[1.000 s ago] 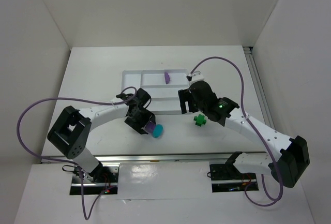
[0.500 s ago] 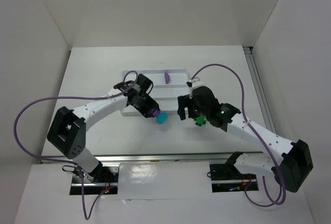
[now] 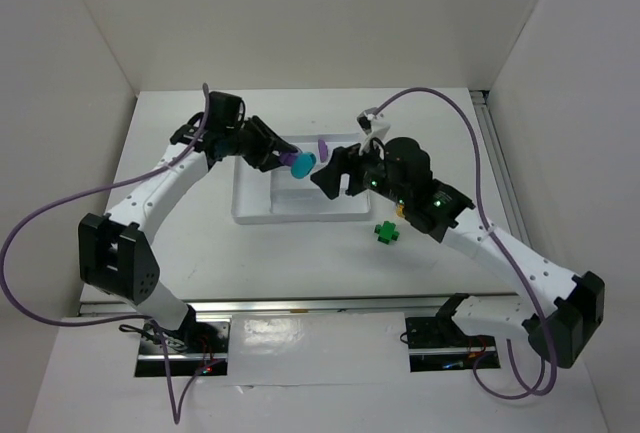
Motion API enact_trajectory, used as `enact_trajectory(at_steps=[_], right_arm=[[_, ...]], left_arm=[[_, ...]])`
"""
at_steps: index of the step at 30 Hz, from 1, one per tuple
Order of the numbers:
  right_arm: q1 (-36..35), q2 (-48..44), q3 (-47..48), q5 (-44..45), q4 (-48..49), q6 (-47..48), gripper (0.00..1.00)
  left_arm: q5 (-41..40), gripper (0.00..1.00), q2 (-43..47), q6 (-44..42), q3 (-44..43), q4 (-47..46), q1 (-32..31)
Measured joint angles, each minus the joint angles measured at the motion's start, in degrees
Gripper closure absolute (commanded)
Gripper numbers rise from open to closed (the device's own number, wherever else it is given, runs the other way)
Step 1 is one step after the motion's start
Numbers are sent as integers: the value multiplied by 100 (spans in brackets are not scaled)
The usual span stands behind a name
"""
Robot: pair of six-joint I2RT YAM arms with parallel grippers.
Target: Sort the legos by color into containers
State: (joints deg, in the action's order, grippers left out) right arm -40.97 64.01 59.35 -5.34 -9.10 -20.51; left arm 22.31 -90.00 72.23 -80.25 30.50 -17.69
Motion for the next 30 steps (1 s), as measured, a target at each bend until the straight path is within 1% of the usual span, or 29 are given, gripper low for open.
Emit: enact_trajectory(at_steps=[3, 6, 11, 12, 15, 23, 29, 30], right_arm=[[0, 350, 22, -52, 264, -85, 14], [0, 750, 28, -46, 299, -127, 14], [-2, 1132, 225, -13, 323, -133, 14], [0, 1178, 258, -4, 372, -133, 21], [0, 1222, 264, 2, 555, -131, 32], [0, 1635, 494, -46, 861, -116, 32], [0, 1735, 525, -118, 970, -111, 32], [0, 1744, 525, -120, 981, -111, 30]], left_arm=[[181, 100, 0, -48, -2, -42, 2], [280, 100, 9, -48, 4, -127, -9], [402, 100, 140, -46, 133, -223, -4], [407, 100, 173, -46, 173, -232, -4], [422, 100, 264, -46, 243, -236, 28], [415, 100, 448, -50, 310, -269, 151], [428, 100, 450, -48, 315, -269, 232], [435, 100, 452, -50, 315, -271, 238]])
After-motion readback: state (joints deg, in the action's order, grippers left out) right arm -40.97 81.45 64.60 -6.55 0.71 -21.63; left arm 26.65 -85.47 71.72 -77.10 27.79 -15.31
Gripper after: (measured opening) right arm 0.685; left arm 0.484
